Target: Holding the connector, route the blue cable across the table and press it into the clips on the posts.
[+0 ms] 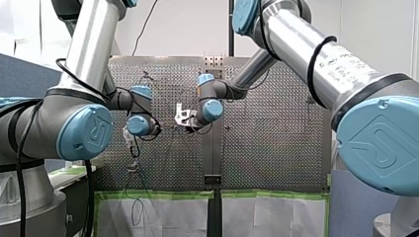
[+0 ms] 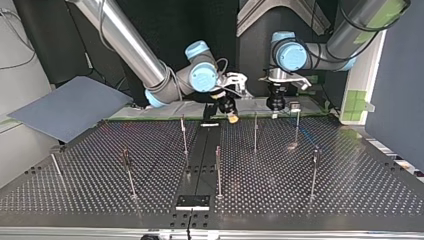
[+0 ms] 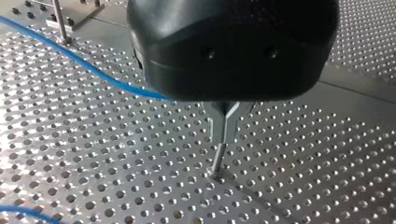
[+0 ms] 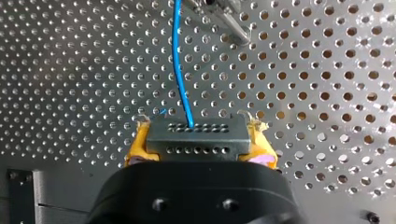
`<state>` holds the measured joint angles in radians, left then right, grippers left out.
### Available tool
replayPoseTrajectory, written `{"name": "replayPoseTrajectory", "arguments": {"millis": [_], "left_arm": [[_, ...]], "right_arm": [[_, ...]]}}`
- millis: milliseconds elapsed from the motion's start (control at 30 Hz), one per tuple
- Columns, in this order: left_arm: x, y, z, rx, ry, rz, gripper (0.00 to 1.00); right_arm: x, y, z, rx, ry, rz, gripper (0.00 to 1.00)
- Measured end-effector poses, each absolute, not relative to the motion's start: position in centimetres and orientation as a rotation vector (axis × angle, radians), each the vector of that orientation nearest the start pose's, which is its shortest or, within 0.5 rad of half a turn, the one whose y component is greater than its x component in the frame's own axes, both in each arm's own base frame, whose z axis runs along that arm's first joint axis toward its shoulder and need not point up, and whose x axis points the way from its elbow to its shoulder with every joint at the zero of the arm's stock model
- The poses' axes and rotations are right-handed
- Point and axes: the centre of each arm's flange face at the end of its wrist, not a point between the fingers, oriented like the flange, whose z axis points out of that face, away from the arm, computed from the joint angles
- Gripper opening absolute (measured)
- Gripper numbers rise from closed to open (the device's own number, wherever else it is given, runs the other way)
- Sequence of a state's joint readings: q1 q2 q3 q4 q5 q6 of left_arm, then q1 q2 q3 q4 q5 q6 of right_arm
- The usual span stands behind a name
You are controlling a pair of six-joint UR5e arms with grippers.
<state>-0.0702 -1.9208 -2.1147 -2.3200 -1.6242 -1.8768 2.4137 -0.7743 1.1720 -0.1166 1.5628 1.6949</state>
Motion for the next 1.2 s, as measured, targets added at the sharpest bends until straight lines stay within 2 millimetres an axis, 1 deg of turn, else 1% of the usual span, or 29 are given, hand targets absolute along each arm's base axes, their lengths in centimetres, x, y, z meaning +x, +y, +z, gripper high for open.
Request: {"name": "replayPoseTrajectory", "arguments": {"millis": [233, 467, 600, 767, 967, 1200], "left_arm": [[48.7, -16.4, 14.1, -0.213, 1.633, -0.271, 0.0], [50.0, -16.3, 14.4, -0.213, 1.619, -0.273, 0.0], [50.9, -16.3, 13.8, -0.201, 1.638, -0.27, 0.0], [52.0, -16.2, 13.2, -0.202, 1.637, -0.268, 0.0], [53.5, -15.4, 13.9, -0.21, 1.618, -0.26, 0.0], [55.0, -15.0, 15.1, -0.203, 1.601, -0.263, 0.0]], "right_arm": [[63.6, -39.3, 18.4, -2.546, 1.162, -2.051, 0.0], [63.3, -40.6, 18.6, -2.489, 1.195, -2.101, 0.0], [63.1, -41.4, 18.7, -2.456, 1.208, -2.135, 0.0], [63.0, -41.8, 18.8, -2.439, 1.213, -2.149, 0.0], [62.5, -42.5, 18.6, -2.433, 1.227, -2.149, 0.0], [61.9, -43.7, 18.3, -2.425, 1.252, -2.158, 0.0]]}}
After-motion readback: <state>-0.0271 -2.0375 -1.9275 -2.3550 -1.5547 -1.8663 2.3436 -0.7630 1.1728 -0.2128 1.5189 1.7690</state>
